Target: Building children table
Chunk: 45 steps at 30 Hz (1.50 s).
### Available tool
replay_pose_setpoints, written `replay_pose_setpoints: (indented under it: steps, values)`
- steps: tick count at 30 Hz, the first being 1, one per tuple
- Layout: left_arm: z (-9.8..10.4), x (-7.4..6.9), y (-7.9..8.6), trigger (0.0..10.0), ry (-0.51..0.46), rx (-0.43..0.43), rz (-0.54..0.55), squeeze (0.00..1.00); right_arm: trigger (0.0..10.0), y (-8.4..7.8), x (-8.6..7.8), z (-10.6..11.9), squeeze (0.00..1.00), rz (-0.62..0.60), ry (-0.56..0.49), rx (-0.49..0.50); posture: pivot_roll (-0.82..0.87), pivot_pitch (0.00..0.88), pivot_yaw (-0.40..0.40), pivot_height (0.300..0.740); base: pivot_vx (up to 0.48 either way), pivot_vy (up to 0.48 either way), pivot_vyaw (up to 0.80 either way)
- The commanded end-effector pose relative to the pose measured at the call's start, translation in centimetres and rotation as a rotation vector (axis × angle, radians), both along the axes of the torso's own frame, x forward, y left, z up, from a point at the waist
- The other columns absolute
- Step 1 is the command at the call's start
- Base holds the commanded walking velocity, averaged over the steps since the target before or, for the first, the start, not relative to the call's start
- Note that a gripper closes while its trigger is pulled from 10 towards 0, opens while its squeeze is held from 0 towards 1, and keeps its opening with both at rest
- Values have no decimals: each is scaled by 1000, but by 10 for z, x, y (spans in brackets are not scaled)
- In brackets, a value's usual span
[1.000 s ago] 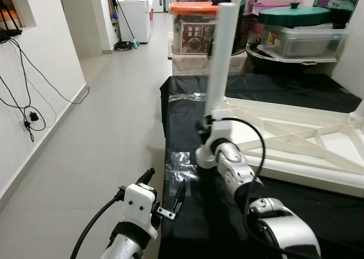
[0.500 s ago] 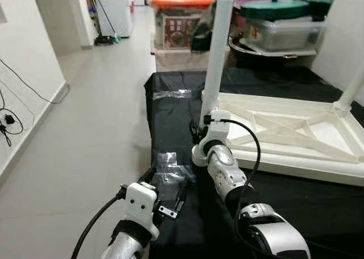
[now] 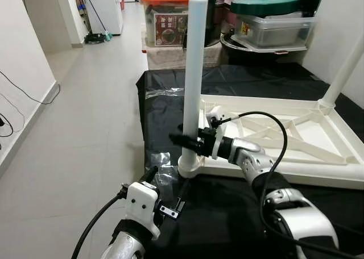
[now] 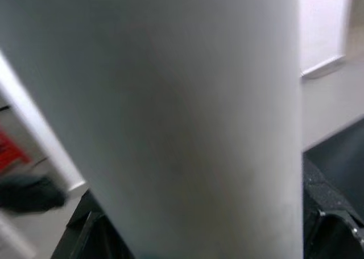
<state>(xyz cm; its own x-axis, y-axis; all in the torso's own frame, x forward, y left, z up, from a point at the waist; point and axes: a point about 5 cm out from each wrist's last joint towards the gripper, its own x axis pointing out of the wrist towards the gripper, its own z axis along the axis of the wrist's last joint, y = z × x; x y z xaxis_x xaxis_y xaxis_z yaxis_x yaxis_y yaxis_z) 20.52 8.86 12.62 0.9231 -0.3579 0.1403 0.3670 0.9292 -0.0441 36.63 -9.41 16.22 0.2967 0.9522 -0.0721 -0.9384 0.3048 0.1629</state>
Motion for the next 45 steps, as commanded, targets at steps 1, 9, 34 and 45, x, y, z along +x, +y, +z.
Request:
replay_pose_setpoints:
  steps: [1, 9, 34, 45]
  values:
    - [-4, 0, 0, 10000, 14, 12, 6, 0, 10000, 10, -8, -8, 0, 142, 33, -62, 29, 0, -38, 740, 0, 0, 0]
    - [-4, -1, 1, 10000, 18, 11, 7, 0, 0, 24, -17, -17, 0, 277, 32, -135, 33, 0, -37, 740, 0, 0, 0]
    - [-5, 0, 2, 10000, 24, 14, 3, 0, 0, -20, 16, -32, 0, -1340, 45, -58, 20, 0, -30, 740, 0, 0, 0]
    - [-5, 0, 1, 10000, 26, 13, 4, 0, 10000, 20, 13, -24, 1000, -1205, 27, 53, 17, 0, -31, 740, 0, 0, 0]
